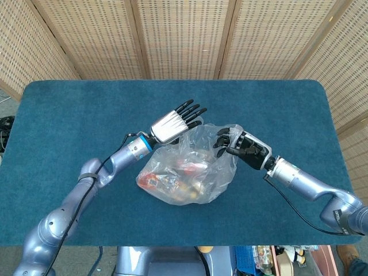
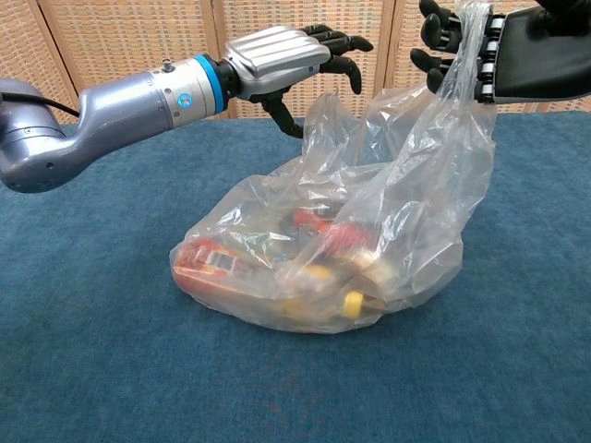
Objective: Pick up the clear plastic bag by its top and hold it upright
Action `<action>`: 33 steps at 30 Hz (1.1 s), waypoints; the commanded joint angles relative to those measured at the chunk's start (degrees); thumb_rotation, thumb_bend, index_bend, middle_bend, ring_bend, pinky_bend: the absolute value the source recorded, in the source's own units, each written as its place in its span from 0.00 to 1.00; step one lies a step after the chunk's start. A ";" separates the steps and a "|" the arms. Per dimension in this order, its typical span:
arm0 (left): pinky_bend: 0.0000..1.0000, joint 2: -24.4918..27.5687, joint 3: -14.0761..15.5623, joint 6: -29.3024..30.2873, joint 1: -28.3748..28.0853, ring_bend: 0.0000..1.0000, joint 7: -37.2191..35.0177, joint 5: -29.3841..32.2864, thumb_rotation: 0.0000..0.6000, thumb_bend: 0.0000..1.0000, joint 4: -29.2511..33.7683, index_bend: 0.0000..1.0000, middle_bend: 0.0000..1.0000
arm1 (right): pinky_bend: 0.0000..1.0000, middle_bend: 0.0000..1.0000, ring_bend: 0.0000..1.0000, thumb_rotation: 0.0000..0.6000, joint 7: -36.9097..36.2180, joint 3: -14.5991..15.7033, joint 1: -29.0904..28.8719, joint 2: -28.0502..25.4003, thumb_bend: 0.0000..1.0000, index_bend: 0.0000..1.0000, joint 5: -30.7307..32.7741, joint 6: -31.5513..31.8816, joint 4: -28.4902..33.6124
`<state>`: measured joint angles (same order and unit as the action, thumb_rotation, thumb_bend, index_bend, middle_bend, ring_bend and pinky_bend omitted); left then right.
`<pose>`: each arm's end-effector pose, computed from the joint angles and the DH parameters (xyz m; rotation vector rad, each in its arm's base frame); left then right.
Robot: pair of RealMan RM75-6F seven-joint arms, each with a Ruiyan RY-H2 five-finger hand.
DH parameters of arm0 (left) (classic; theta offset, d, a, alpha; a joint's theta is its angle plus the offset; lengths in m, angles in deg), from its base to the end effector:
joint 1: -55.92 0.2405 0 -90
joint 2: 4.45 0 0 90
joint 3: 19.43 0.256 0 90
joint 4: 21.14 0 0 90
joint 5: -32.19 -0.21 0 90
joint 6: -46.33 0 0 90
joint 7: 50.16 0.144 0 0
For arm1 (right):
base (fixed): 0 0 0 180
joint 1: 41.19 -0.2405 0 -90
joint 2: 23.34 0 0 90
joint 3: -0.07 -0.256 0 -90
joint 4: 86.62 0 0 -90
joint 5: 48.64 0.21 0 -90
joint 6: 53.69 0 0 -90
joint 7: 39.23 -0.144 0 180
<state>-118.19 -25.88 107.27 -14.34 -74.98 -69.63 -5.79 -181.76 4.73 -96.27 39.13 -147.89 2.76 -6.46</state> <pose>-0.0233 0.4604 -0.0458 -2.1536 -0.1405 -1.2196 -0.1465 -0.3751 0.1093 -0.6547 2.4394 -1.2146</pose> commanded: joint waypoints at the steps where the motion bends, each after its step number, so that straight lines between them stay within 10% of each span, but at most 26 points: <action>1: 0.00 -1.45 0.20 -0.64 -0.80 0.00 -0.19 1.27 1.00 0.41 -1.62 0.39 0.00 | 0.44 0.51 0.38 1.00 -0.25 0.28 -0.10 -0.01 0.19 0.39 -0.17 0.36 -0.09; 33: 0.06 -8.32 -10.96 7.55 -3.54 0.00 -5.13 19.02 1.00 0.44 -3.37 0.42 0.00 | 0.44 0.51 0.39 1.00 2.21 1.50 -0.03 -1.12 0.19 0.39 0.75 2.22 1.77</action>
<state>-126.32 -36.64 114.46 -17.90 -79.64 -50.99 -9.17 -179.56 6.22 -96.31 38.03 -147.16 4.99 -4.71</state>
